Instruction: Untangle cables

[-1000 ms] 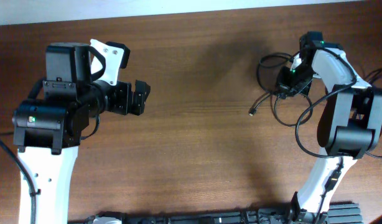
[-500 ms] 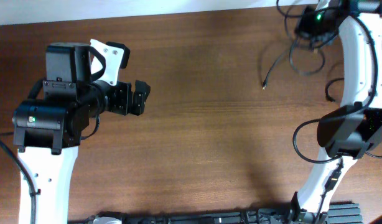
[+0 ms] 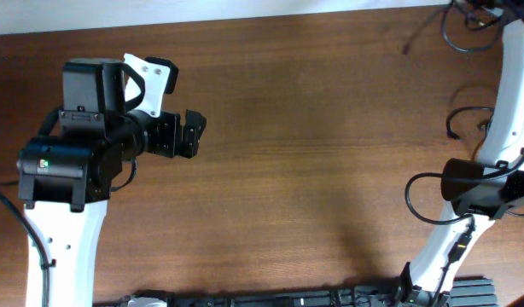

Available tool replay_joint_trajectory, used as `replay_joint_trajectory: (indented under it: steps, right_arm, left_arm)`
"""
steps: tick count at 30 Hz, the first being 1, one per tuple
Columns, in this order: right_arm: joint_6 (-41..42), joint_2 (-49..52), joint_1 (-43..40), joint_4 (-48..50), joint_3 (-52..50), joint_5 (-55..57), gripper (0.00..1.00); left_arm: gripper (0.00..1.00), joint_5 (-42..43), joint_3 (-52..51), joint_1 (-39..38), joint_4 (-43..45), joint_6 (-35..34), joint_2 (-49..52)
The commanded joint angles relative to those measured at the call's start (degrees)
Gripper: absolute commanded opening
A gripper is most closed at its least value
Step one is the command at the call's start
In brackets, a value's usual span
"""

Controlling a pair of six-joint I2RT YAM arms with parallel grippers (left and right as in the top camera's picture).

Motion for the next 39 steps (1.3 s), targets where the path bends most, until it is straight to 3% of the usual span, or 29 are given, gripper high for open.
replay_joint_trajectory:
  steps: [1, 13, 28, 29, 32, 33, 39]
  right_arm:
    - [0.76, 0.11, -1.60, 1.73, 0.68, 2.82, 0.04]
    - [1.55, 1.11, -2.64, 6.73, 0.39, 4.42, 0.04]
    - [1.55, 9.57, -3.78, 6.10, 0.39, 5.84, 0.04]
    - [1.55, 9.64, -4.15, 5.70, 0.39, 5.79, 0.08]
    - [1.53, 9.64, -4.87, 3.67, 0.42, 5.79, 0.87]
    - [1.51, 9.64, -5.25, 1.86, 0.42, 5.75, 0.99]
    - [0.87, 9.22, -6.14, -0.83, 0.57, 2.97, 0.99]
  left_arm:
    - [0.99, 0.61, 0.31, 0.20, 0.07, 0.70, -0.24]
    - [0.99, 0.61, 0.31, 0.20, 0.07, 0.70, -0.24]
    - [0.99, 0.61, 0.31, 0.20, 0.07, 0.70, -0.24]
    - [0.99, 0.61, 0.31, 0.20, 0.07, 0.70, -0.24]
    - [0.99, 0.61, 0.31, 0.20, 0.07, 0.70, -0.24]
    - [0.99, 0.61, 0.31, 0.20, 0.07, 0.70, -0.24]
    - [0.99, 0.61, 0.31, 0.20, 0.07, 0.70, -0.24]
